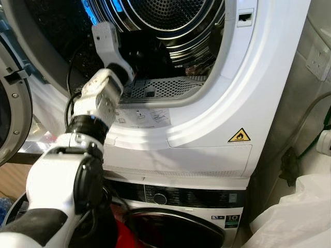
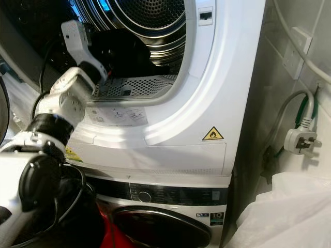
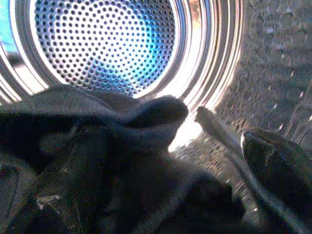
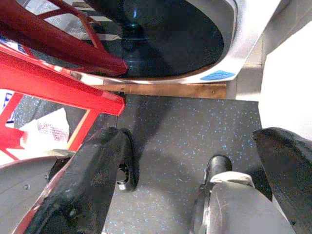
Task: Clothes washing
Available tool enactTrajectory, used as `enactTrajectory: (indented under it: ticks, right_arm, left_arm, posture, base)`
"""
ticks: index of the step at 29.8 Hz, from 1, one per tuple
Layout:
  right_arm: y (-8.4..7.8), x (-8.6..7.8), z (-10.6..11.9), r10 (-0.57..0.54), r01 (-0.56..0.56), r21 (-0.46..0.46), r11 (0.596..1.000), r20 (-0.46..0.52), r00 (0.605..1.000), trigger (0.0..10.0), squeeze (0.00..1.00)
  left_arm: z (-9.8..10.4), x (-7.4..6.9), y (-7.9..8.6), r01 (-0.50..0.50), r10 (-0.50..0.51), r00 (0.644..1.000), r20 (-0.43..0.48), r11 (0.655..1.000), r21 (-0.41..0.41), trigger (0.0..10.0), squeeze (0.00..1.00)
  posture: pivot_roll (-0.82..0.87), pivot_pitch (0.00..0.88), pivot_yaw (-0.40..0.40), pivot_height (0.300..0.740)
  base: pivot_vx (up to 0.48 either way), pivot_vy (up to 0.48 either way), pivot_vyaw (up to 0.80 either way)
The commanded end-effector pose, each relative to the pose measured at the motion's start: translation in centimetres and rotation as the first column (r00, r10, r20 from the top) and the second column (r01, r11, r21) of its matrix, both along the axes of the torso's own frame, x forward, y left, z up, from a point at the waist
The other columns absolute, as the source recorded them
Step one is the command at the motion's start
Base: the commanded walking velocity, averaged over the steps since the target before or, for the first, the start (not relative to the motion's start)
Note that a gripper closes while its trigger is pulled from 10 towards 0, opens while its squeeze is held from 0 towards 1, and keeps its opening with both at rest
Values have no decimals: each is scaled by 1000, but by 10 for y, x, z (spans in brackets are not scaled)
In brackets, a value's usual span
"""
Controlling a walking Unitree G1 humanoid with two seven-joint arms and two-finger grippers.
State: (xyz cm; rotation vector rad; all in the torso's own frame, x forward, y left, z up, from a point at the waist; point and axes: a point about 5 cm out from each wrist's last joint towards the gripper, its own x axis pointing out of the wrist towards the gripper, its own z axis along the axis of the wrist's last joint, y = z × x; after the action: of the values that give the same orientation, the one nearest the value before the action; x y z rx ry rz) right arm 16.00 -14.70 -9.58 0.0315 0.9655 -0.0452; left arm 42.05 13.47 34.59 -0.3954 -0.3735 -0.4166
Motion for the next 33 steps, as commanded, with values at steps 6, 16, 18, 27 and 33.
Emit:
enactTrajectory:
  ticks: [6,16,18,27,33]
  right_arm:
    - [1,-8,-3,-18,18,9,1000,-15,1000,10000,0]
    - [-1,-12,-5,-23,23,2,1000,-24,999,10000,0]
    - [-1,-12,-4,-23,23,3,1000,-23,999,10000,0]
    - [4,-9,-4,-18,19,16,1000,-19,1000,10000,0]
    - [9,-8,-3,-23,23,28,999,-16,1000,10000,0]
  left_arm:
    - [14,0,-17,77,-77,997,1,996,34,10000,0]
    - [31,-11,-62,247,-273,956,104,945,212,10000,0]
    - [29,-13,-66,263,-307,944,123,921,288,10000,0]
    - [44,-24,-55,266,-407,871,274,861,433,10000,0]
    - [42,-46,-43,118,-426,759,492,834,540,10000,0]
  posture:
    - [-101,0,198,740]
    - [-115,0,192,740]
    - [-111,0,192,740]
    - [-79,0,198,740]
    - [-63,0,210,740]
  base:
    - [0,0,0]
    - [0,0,0]
    - [0,0,0]
    - [0,0,0]
    - [0,0,0]
